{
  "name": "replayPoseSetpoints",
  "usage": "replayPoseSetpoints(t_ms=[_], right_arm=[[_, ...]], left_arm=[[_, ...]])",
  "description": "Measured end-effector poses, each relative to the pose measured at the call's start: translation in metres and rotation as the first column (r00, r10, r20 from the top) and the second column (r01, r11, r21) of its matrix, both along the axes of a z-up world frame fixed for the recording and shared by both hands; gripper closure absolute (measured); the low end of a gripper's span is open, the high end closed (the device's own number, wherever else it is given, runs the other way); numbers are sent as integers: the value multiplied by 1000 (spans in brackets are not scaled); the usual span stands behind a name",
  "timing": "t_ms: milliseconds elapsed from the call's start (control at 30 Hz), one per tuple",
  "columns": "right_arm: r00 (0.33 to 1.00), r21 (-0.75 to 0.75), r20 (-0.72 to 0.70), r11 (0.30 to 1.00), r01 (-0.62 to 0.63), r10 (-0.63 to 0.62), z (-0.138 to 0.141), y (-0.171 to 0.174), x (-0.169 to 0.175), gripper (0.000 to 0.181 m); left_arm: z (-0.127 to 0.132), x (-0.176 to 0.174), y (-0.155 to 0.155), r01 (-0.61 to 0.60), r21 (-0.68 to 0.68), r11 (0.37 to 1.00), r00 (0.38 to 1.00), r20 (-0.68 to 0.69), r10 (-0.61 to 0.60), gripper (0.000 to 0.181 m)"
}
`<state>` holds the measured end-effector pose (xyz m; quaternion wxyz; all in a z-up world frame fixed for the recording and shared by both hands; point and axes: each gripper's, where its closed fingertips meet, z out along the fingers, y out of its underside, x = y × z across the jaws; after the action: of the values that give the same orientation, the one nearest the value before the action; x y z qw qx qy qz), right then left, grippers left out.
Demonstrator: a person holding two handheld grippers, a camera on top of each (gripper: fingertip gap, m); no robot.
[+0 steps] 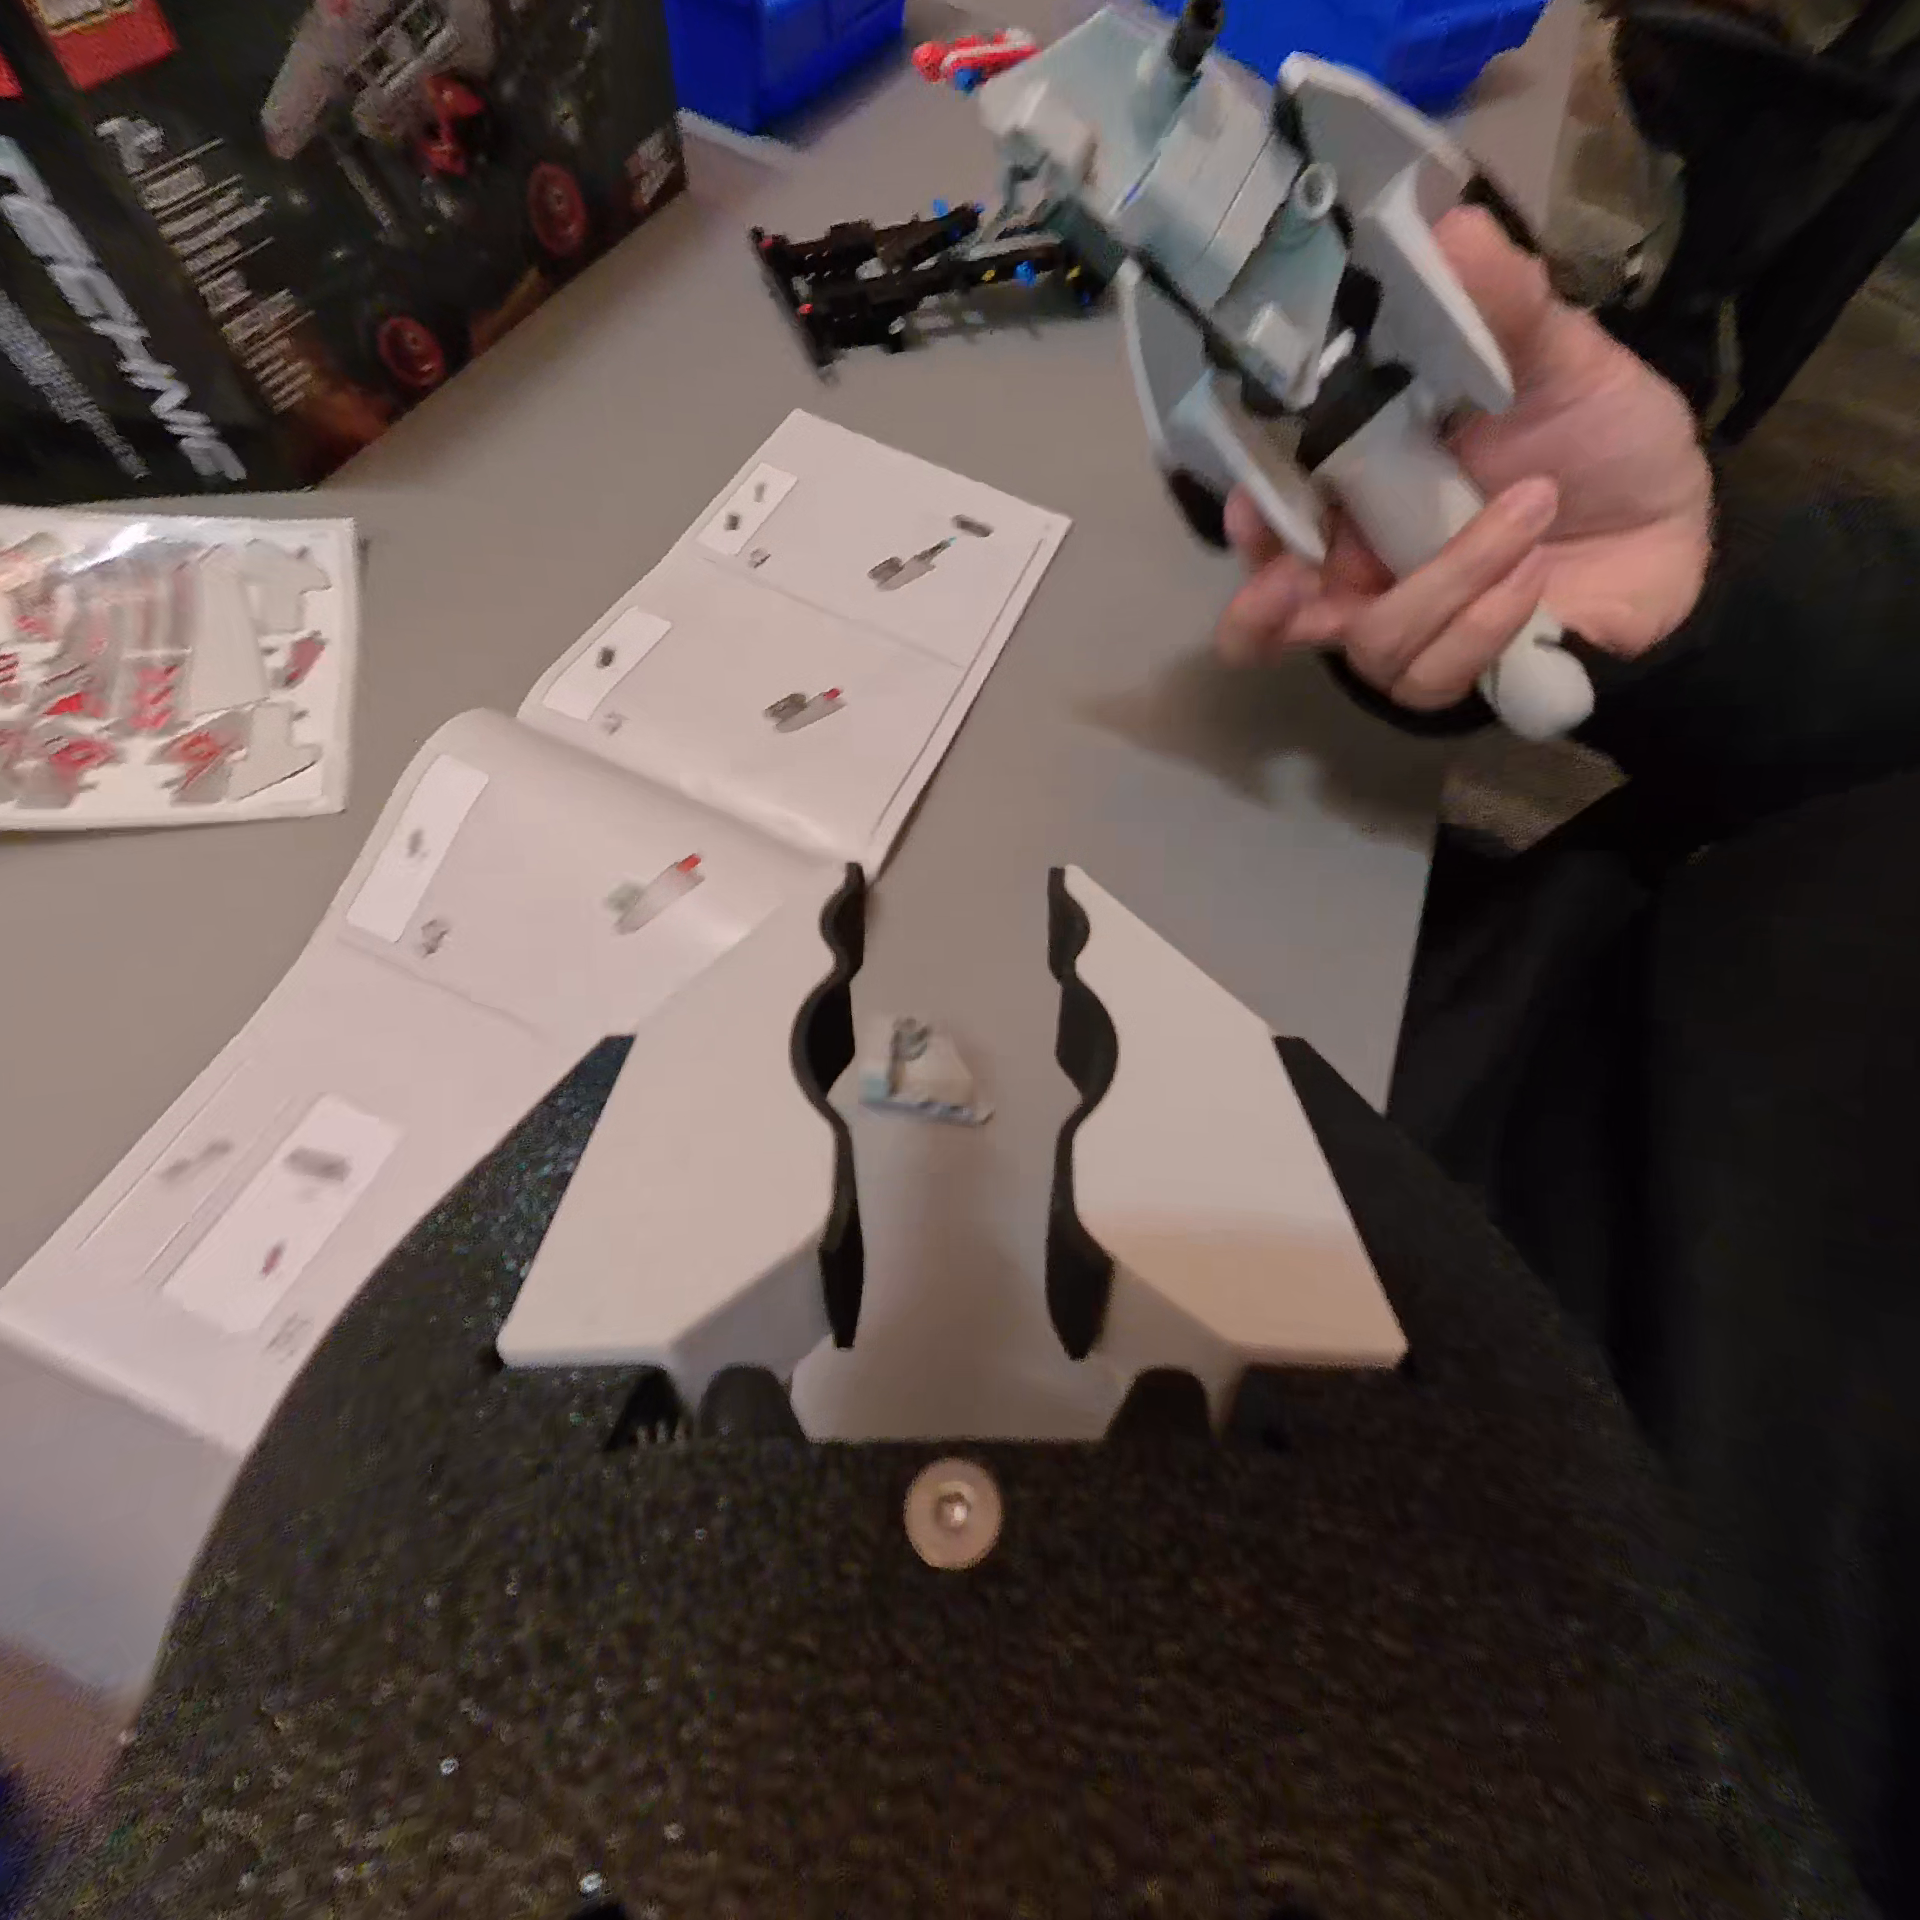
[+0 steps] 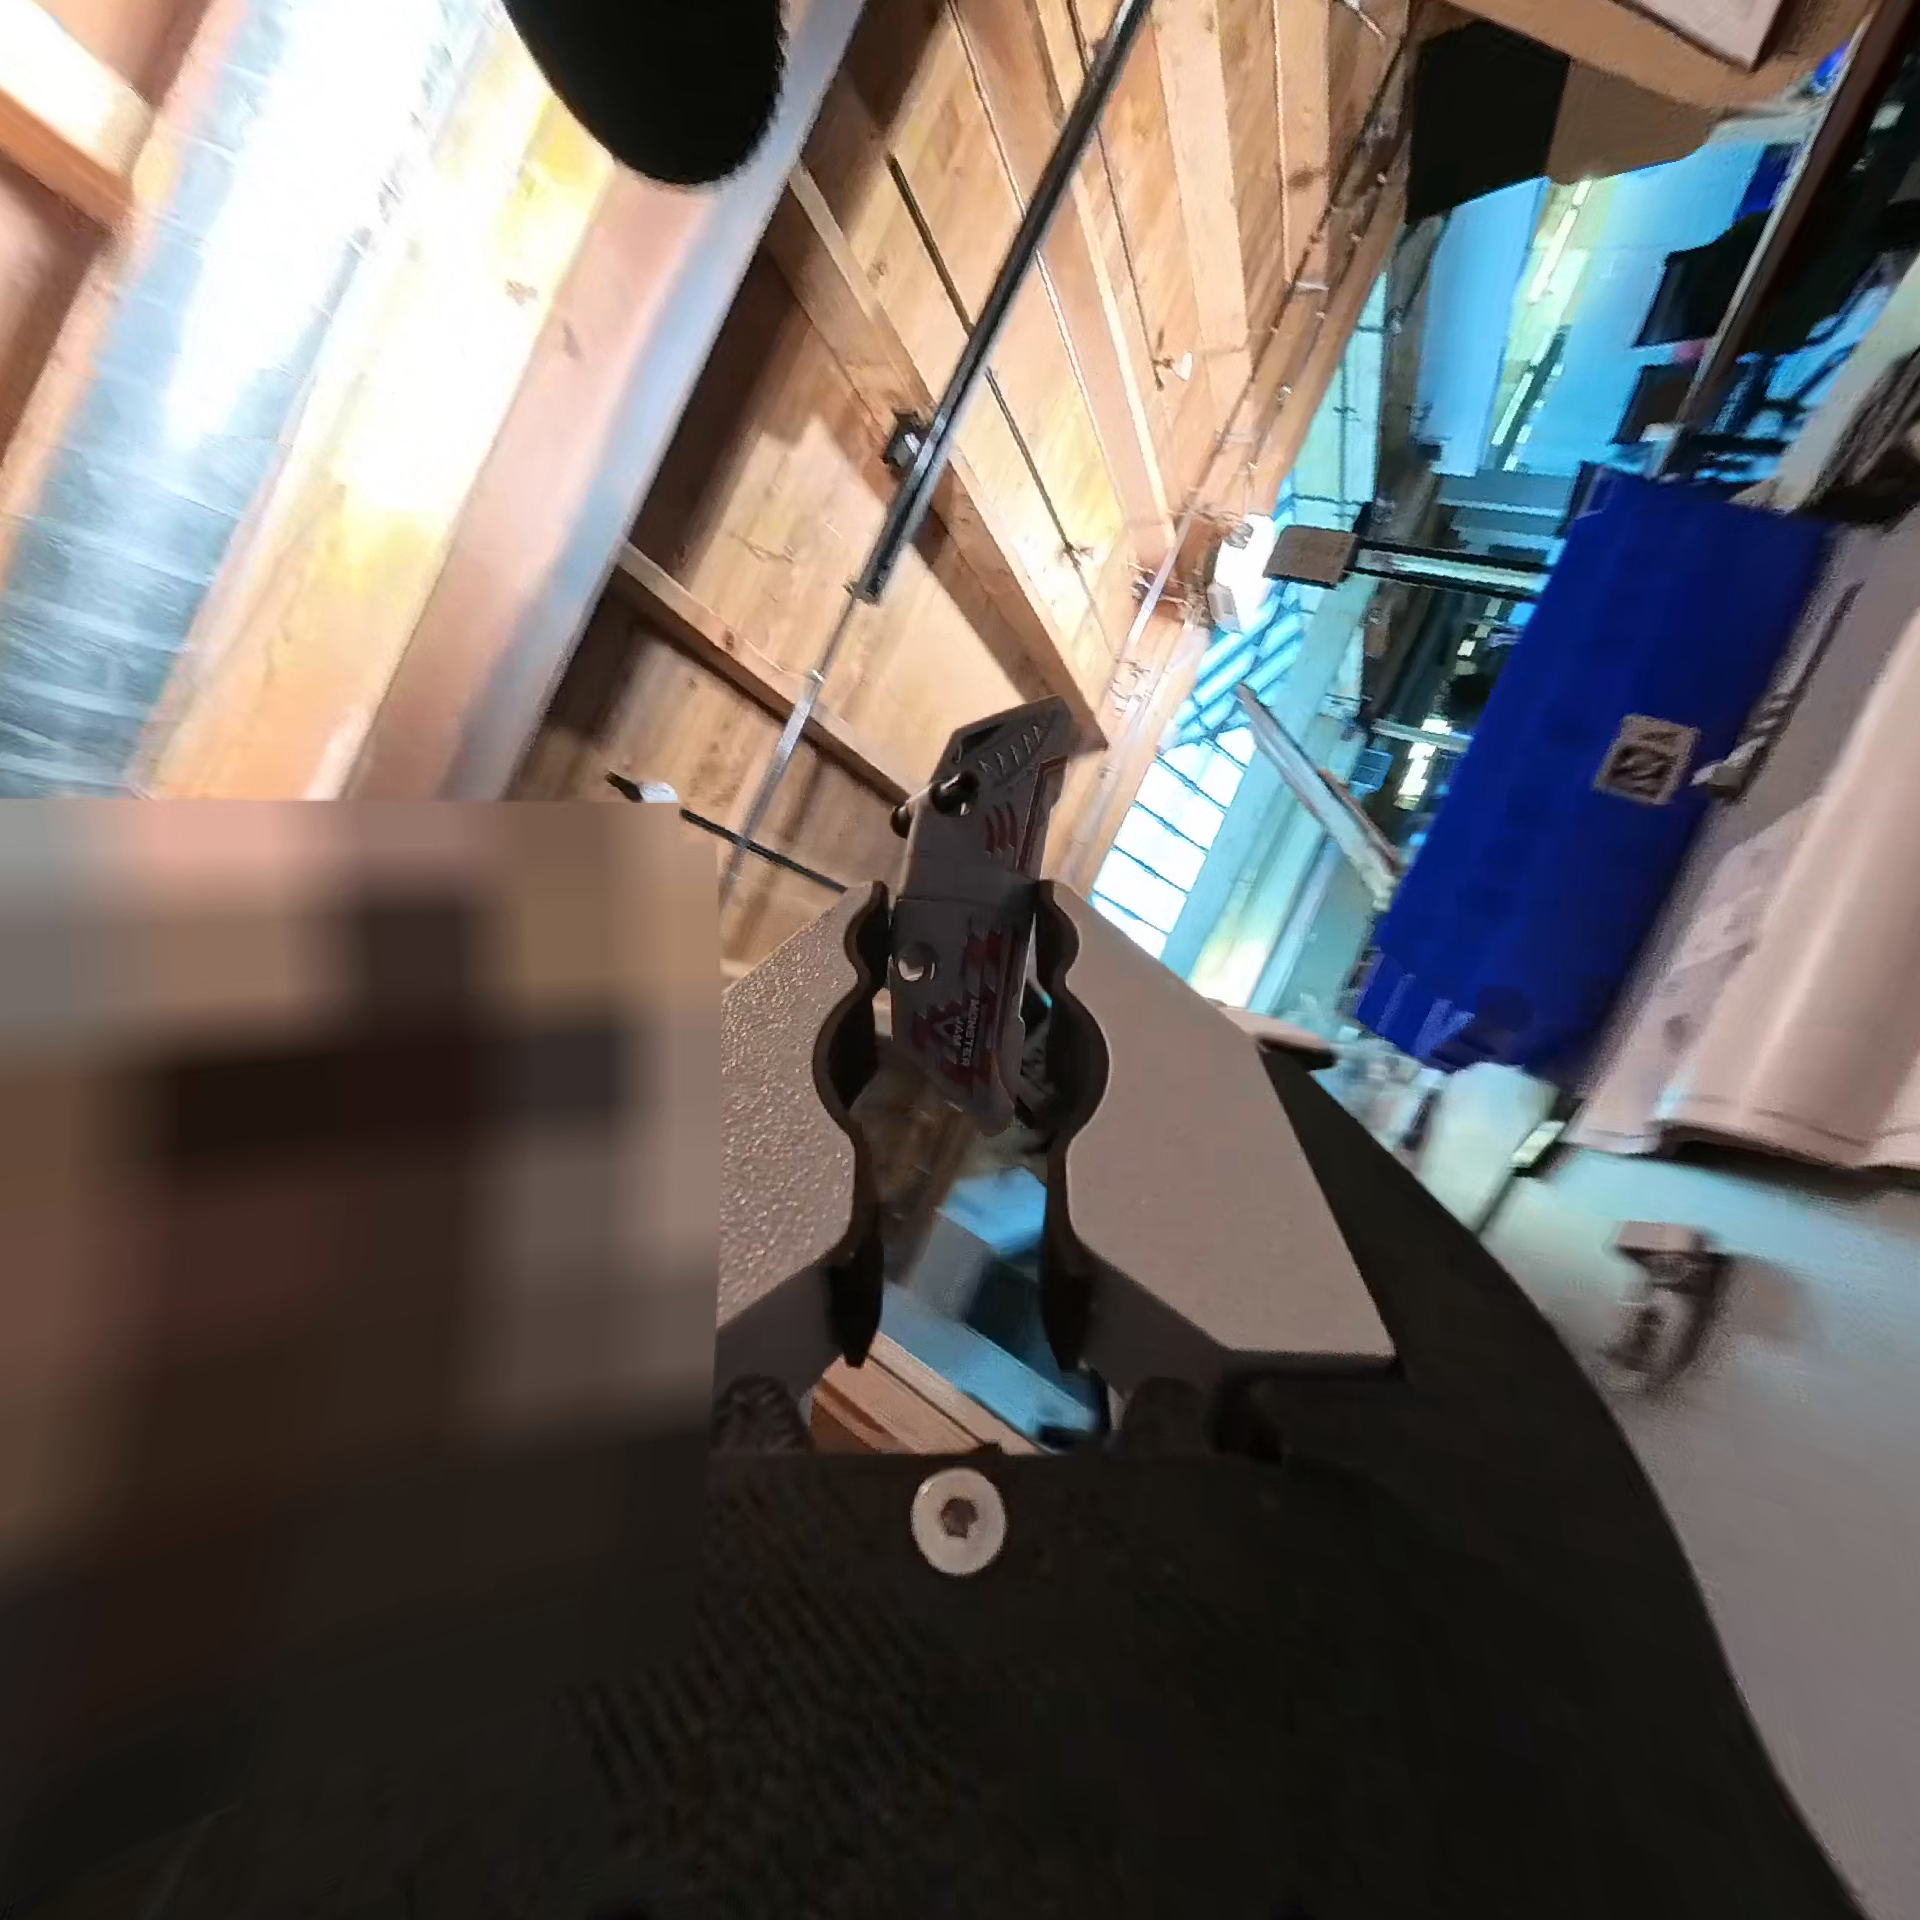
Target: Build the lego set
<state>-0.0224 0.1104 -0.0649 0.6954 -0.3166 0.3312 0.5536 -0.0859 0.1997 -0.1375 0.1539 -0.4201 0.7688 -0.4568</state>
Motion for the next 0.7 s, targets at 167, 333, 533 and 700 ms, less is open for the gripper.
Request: replayPoseSetpoints(t_ms=[167, 333, 533, 700], right_arm=[[740, -473, 672, 752, 459, -29, -61, -38, 64, 155], [540, -641, 764, 327, 694, 352, -115, -97, 116, 156], [496, -677, 681, 203, 708, 538, -146, -98, 129, 154], [472, -685, 637, 166, 709, 610, -161, -97, 127, 155]], left_arm=[[-17, -13, 78, -209, 196, 958, 976, -22, 217, 149], [-45, -33, 94, -239, 179, 955, 968, -35, 249, 155], [-48, -42, 96, -300, 128, 945, 952, 109, 287, 161], [-61, -49, 98, -301, 130, 945, 953, 66, 295, 161]])
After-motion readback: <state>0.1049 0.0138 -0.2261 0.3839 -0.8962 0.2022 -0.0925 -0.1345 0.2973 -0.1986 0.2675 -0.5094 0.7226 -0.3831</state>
